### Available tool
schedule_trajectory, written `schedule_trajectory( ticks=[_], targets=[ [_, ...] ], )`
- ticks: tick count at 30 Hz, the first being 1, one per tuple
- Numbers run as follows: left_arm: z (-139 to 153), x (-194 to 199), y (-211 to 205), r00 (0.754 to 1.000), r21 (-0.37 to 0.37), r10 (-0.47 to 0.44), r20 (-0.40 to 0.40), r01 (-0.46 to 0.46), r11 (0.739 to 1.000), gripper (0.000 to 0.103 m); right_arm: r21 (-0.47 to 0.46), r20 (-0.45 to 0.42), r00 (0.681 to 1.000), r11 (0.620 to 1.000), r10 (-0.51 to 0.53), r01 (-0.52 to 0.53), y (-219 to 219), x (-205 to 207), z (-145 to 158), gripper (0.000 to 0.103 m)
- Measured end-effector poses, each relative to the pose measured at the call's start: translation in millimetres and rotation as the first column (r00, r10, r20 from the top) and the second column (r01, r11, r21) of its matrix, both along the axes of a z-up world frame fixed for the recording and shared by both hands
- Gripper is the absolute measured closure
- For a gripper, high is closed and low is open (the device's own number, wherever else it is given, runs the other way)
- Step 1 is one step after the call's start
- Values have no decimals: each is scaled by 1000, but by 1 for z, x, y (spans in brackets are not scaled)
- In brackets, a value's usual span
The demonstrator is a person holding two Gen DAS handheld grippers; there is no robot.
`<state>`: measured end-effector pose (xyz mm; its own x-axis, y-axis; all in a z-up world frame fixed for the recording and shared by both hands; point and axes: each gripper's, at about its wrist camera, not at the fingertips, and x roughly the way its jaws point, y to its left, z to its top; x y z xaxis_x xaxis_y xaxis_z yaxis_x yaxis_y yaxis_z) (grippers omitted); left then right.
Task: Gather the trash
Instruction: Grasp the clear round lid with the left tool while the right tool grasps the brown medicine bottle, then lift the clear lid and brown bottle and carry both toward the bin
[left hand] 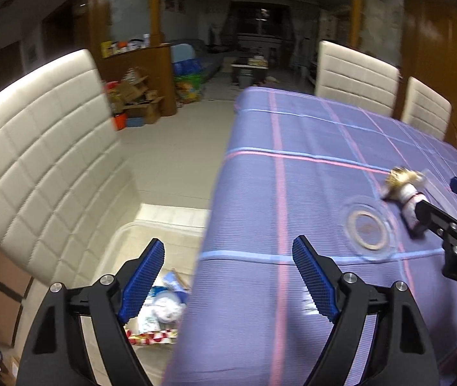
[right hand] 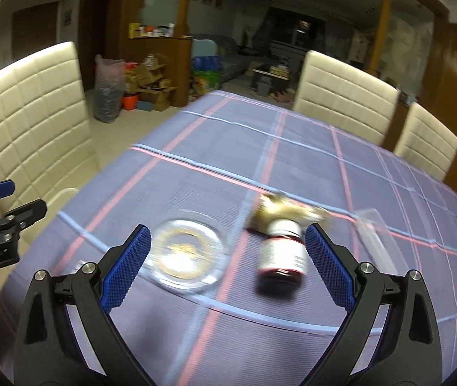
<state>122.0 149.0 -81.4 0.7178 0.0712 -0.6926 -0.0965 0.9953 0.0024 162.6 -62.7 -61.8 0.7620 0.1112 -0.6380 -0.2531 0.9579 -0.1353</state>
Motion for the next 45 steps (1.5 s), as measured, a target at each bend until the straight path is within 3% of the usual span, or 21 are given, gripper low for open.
schedule_trajectory(
  ticks=[5, 12, 17, 23, 29, 32, 45],
  targets=[
    [-6, 13, -45, 996, 22, -82, -26, 82, 996, 23, 24, -51, 997, 998, -54, 56, -35, 13, -14, 16],
    [-14, 28, -96, 980, 35, -184, -73, 187, 982, 23, 50, -128, 990, 997, -51, 57, -51, 32, -36, 23],
    [-23, 40, -127, 960, 35, -250, -125, 256, 966, 23, 62, -206, 978, 997, -35, 49, -63, 42, -53, 56],
    [-38, 56, -151, 954, 91, -247, -167, 265, 960, 21, 85, -203, 978, 995, -41, 60, -84, 39, -59, 56],
    [-42, 65, -153, 955, 95, -237, -177, 256, 962, 15, 117, -209, 977, 991, -43, 69, -92, 38, -58, 57],
    [-41, 64, -150, 956, 93, -237, -171, 255, 962, 15, 169, -254, 967, 982, -33, 78, -97, 43, -63, 57],
    [-26, 46, -150, 965, 157, -248, -90, 260, 953, 19, 147, -219, 975, 987, -31, 64, -94, 31, -52, 57]
  ],
)
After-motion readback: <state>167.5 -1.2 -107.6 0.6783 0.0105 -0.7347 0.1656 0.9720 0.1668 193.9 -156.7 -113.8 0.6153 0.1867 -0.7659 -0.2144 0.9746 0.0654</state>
